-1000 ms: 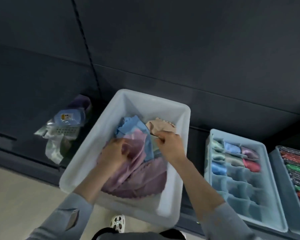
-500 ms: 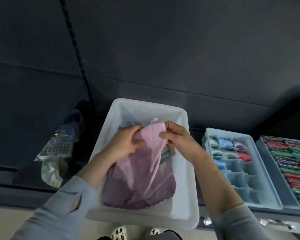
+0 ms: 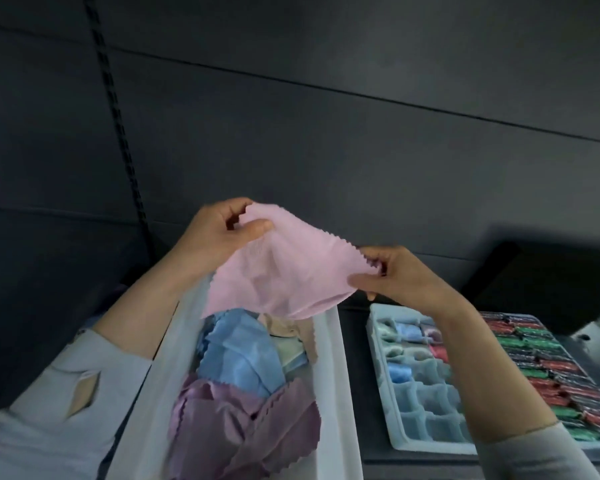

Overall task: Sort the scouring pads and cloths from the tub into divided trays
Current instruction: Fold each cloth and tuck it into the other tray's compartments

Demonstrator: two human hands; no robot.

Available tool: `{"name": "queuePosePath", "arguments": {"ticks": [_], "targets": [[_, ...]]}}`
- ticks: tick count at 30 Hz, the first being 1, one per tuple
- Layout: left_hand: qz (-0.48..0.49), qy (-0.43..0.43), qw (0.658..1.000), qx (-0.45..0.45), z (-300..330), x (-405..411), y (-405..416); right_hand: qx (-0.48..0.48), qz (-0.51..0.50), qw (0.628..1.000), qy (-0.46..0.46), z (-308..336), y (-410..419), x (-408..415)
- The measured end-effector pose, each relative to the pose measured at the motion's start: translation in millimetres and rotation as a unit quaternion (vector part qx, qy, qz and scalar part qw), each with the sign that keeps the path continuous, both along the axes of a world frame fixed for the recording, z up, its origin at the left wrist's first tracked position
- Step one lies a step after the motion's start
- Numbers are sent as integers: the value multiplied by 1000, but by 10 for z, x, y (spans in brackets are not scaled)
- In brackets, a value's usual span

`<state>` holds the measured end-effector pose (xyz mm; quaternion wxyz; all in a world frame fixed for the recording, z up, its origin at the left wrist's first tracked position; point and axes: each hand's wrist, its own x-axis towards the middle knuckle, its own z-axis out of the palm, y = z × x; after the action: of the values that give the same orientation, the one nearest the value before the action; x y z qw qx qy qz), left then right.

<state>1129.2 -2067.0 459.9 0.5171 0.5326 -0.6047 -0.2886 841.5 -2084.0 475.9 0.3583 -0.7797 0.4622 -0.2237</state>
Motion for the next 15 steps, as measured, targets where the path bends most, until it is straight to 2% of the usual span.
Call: {"name": "queuePosePath", "arguments": {"ticks": [2, 4, 9, 12, 15], "targets": [[38, 6, 999, -18, 64, 34, -51, -40, -28, 996, 73, 30, -28, 2], [67, 27, 996, -46, 140, 59, -77, -56, -66, 994, 61, 54, -56, -26], [119, 76, 987, -77, 234, 65, -106, -63, -140, 984, -95, 152, -58, -115], [152, 48, 986, -56, 169, 52, -155, -78, -166, 962, -202, 185, -54, -147], [176, 17, 984, -36, 64, 6, -201, -70, -146, 937, -311, 229, -30, -181]]}}
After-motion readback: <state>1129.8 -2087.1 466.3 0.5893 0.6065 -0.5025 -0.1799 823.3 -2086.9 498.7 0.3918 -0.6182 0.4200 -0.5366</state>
